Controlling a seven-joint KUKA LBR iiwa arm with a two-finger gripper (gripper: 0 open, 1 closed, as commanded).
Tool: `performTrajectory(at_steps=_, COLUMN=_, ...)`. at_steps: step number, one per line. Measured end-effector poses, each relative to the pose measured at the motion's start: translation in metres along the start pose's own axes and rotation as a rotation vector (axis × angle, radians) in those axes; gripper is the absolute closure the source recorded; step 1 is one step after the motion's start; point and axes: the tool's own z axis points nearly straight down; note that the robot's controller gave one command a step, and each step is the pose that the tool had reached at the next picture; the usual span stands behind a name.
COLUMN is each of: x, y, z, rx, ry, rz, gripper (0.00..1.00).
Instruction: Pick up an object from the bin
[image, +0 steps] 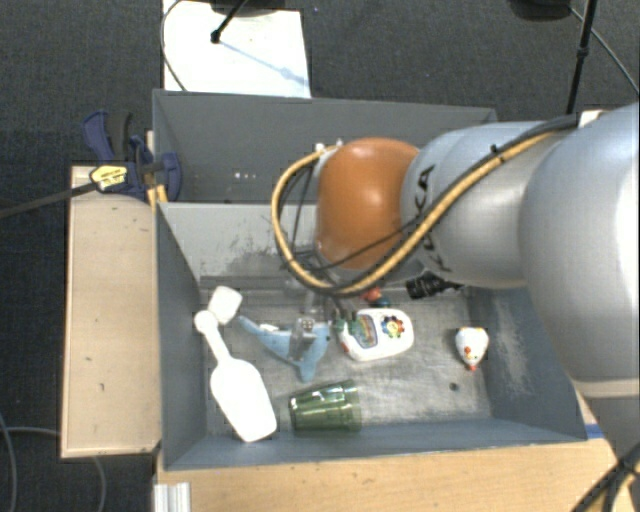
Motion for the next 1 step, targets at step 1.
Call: performTrajectory(at_steps=1, x=0.0061, y=-0.0150, z=0.0620, rx=-0.001, ry=-0.002, rz=0.097, gripper=0.00)
